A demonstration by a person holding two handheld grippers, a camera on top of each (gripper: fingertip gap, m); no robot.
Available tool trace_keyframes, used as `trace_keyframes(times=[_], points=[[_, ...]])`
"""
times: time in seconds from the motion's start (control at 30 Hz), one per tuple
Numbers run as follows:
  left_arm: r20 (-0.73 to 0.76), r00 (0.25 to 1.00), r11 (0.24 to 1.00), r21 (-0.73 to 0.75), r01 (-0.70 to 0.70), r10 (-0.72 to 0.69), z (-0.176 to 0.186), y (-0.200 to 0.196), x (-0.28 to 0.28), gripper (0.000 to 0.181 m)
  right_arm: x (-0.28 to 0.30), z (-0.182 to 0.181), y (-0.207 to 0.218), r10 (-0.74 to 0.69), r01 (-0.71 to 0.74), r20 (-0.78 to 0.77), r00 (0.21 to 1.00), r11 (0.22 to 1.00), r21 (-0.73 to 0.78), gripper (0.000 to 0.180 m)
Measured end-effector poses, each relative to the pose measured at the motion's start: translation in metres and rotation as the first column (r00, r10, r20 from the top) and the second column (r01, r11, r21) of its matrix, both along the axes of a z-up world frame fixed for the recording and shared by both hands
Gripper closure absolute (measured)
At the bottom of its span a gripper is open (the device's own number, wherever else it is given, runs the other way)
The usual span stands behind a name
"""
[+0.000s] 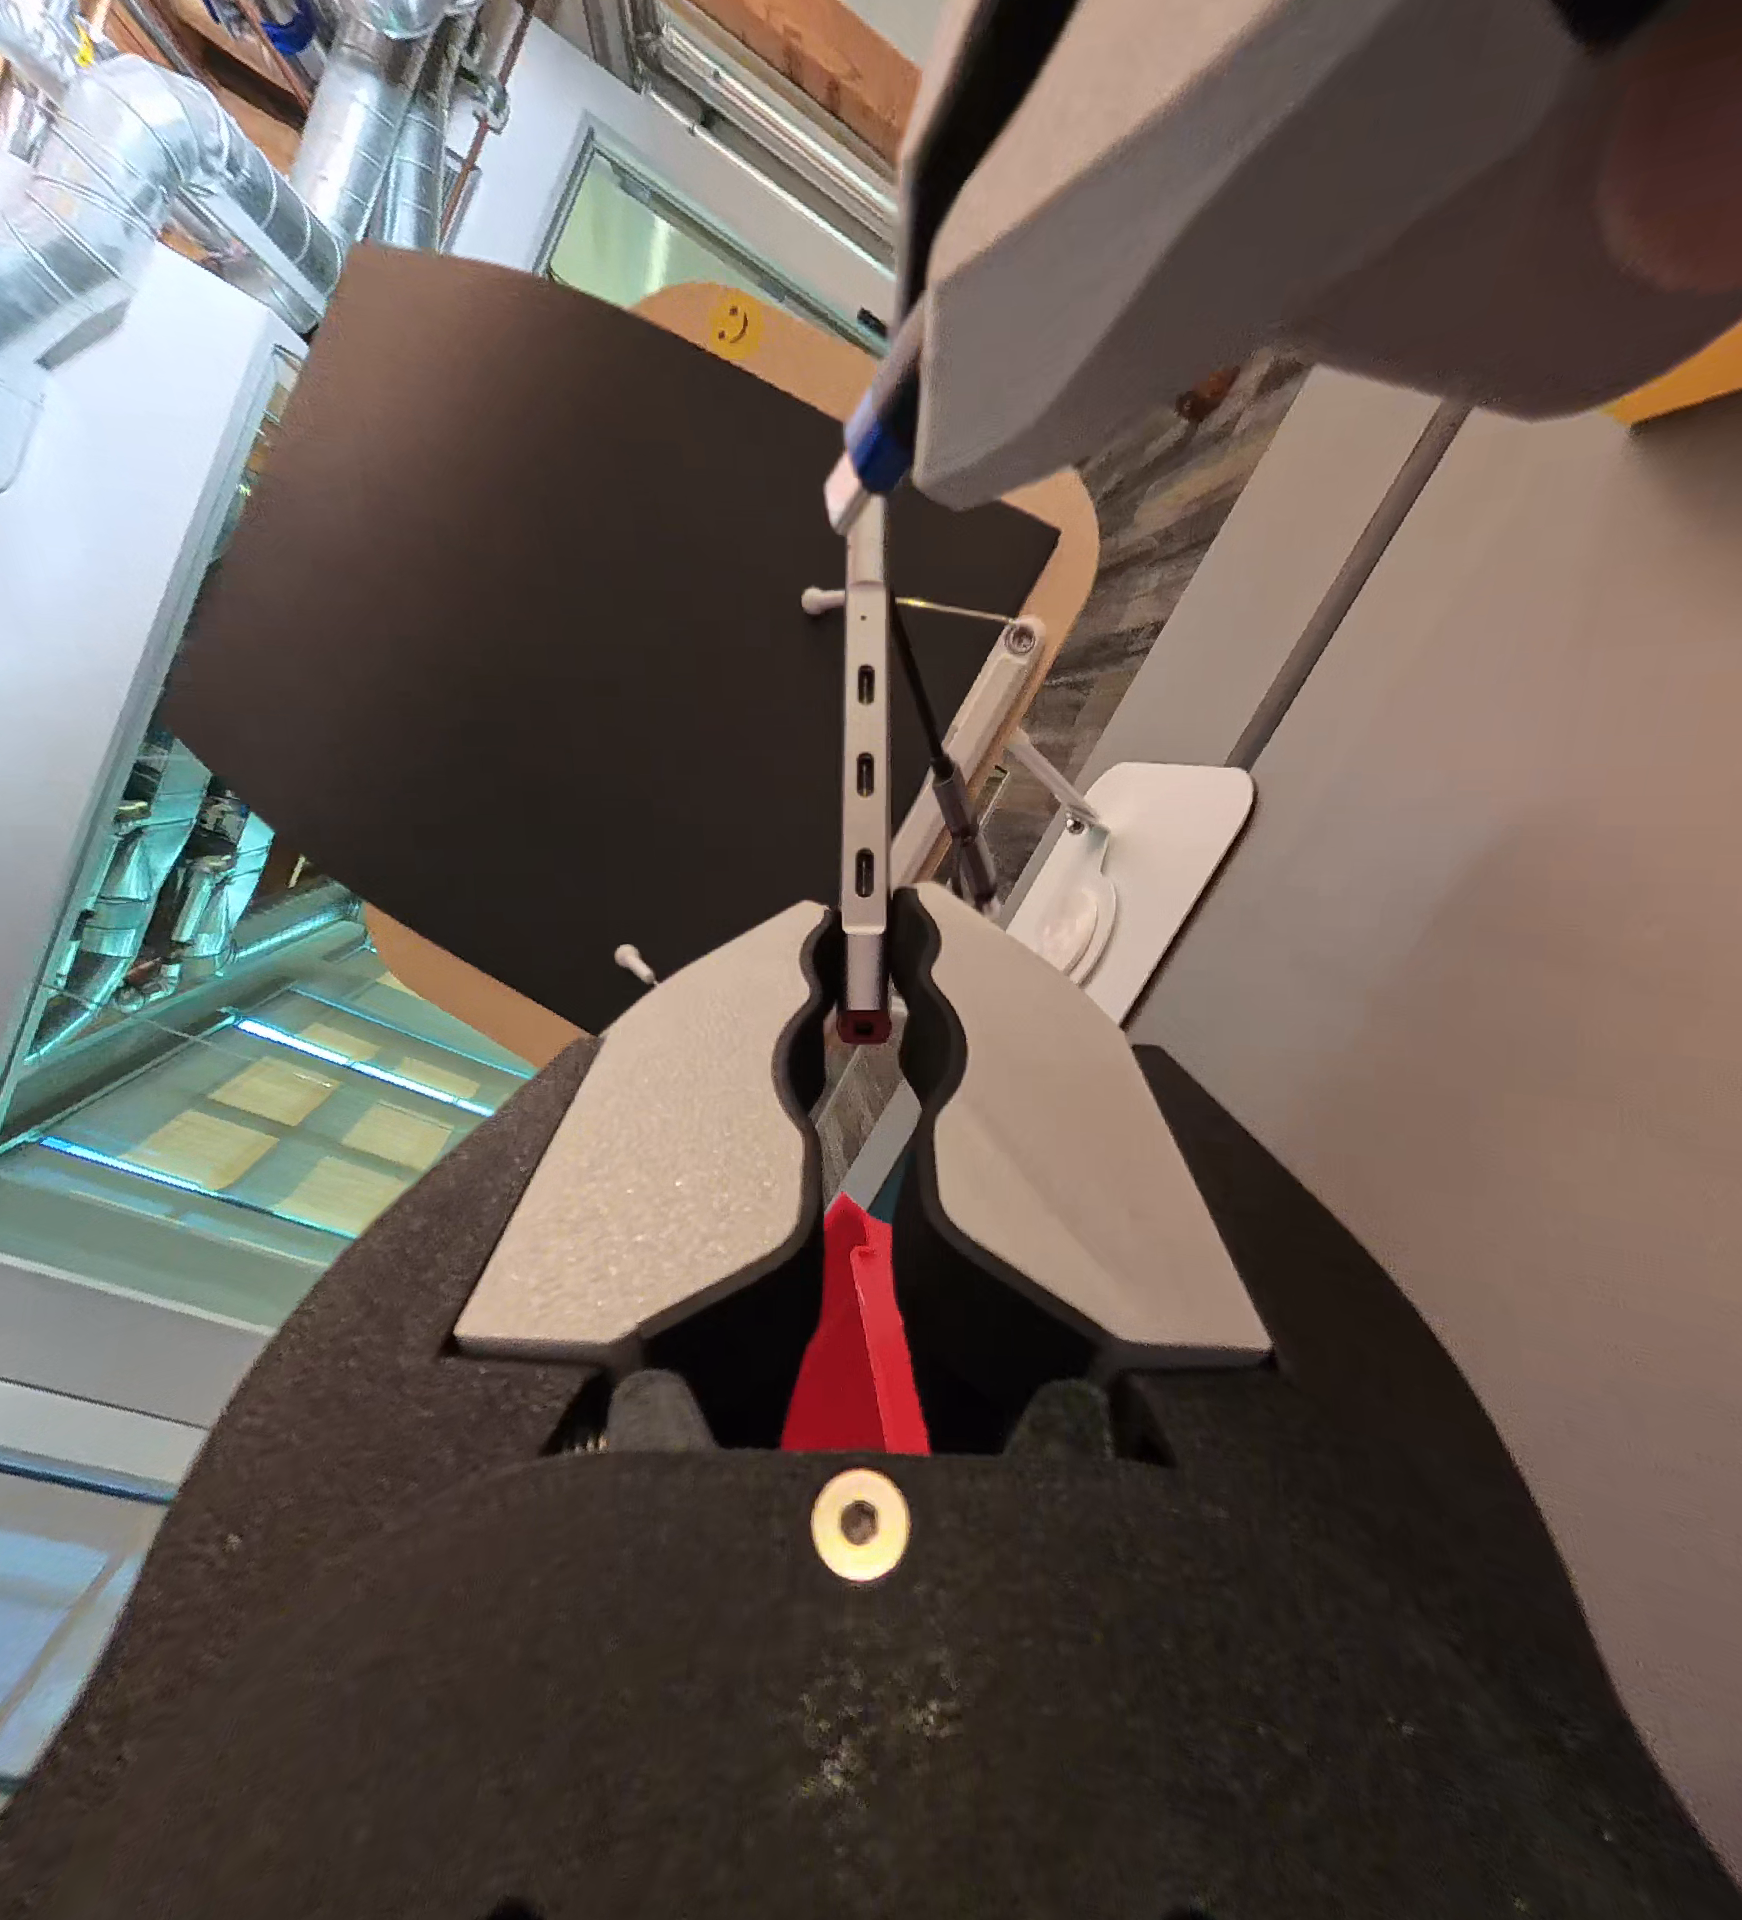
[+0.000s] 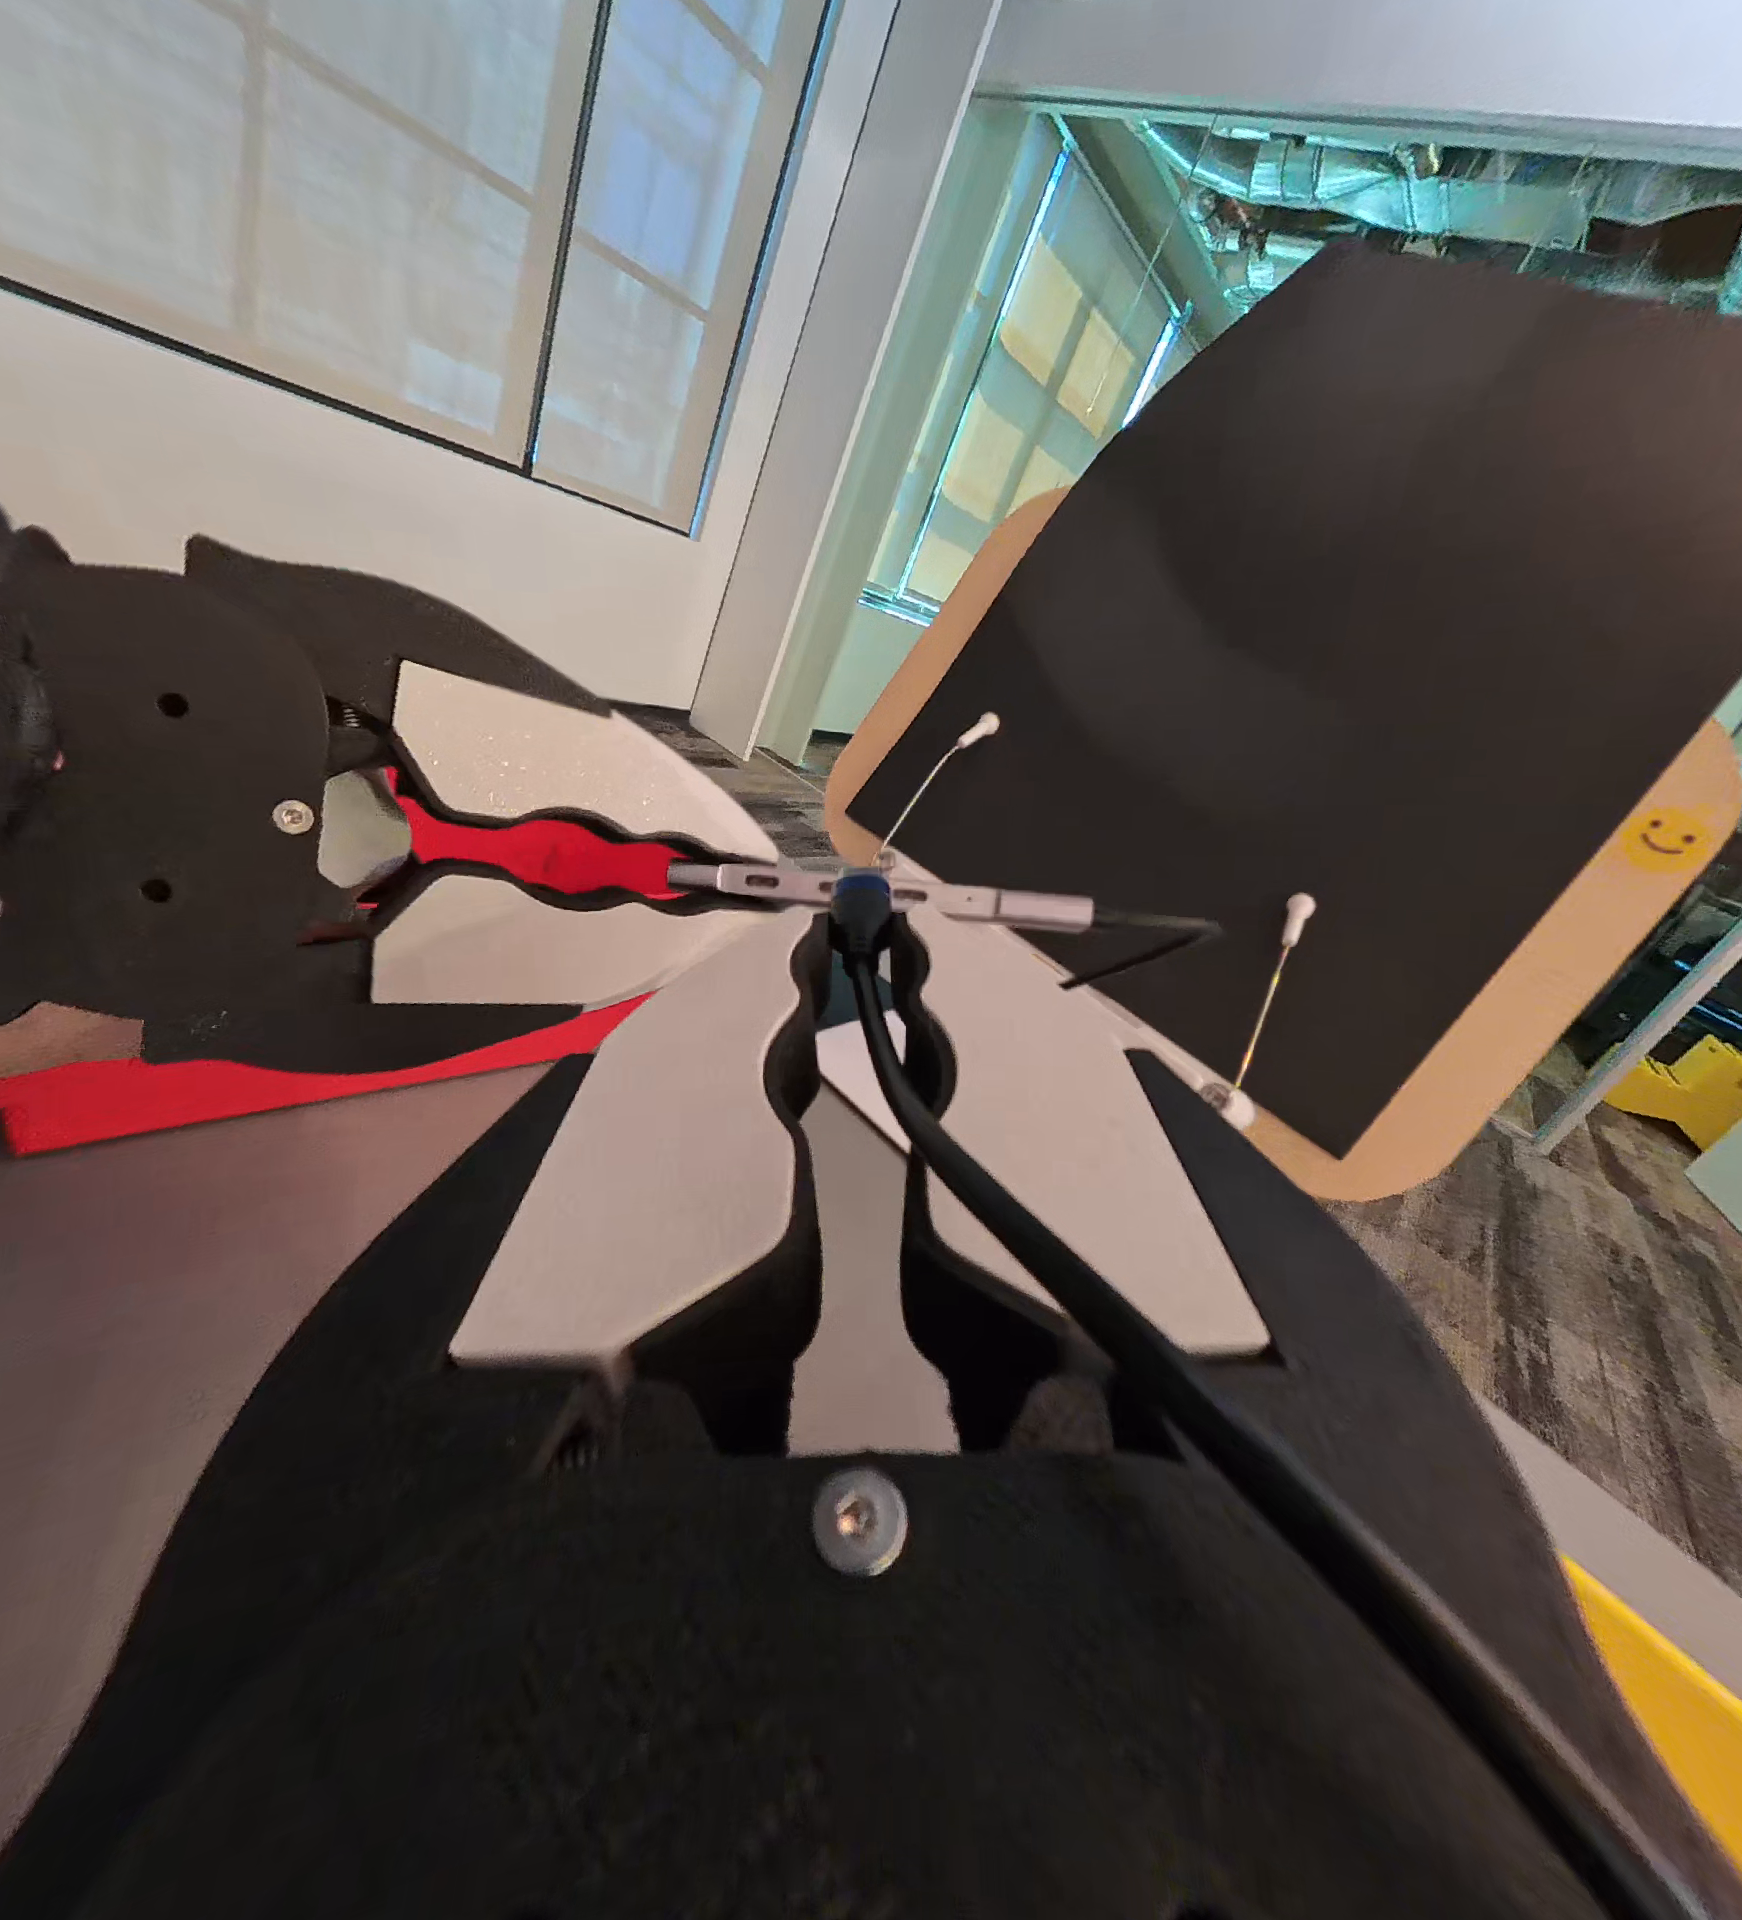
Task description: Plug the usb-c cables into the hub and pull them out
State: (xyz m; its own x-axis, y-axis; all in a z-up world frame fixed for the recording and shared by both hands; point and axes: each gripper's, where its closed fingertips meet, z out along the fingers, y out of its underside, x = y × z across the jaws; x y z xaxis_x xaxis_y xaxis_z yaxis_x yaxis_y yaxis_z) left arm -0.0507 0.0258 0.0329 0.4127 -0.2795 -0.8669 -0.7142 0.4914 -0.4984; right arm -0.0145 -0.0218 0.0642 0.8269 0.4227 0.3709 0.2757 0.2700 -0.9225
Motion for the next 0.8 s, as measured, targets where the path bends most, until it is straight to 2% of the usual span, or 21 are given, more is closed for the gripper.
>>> trace_keyframes(times=[0.27,0.8], points=[[-0.049,0.999,0.998,0.059,-0.003,0.006,-0.007,-0.002,0.006,0.172,-0.007,-0.024,0.007,0.004,-0.006,-0.035,0.999,0.998,-0.055,0.168],[-0.09,0.996,0.996,0.091,0.0,0.008,-0.012,-0.008,0.017,0.172,0.004,-0.032,0.015,-0.057,0.053,-0.051,0.997,0.996,-0.074,0.168]])
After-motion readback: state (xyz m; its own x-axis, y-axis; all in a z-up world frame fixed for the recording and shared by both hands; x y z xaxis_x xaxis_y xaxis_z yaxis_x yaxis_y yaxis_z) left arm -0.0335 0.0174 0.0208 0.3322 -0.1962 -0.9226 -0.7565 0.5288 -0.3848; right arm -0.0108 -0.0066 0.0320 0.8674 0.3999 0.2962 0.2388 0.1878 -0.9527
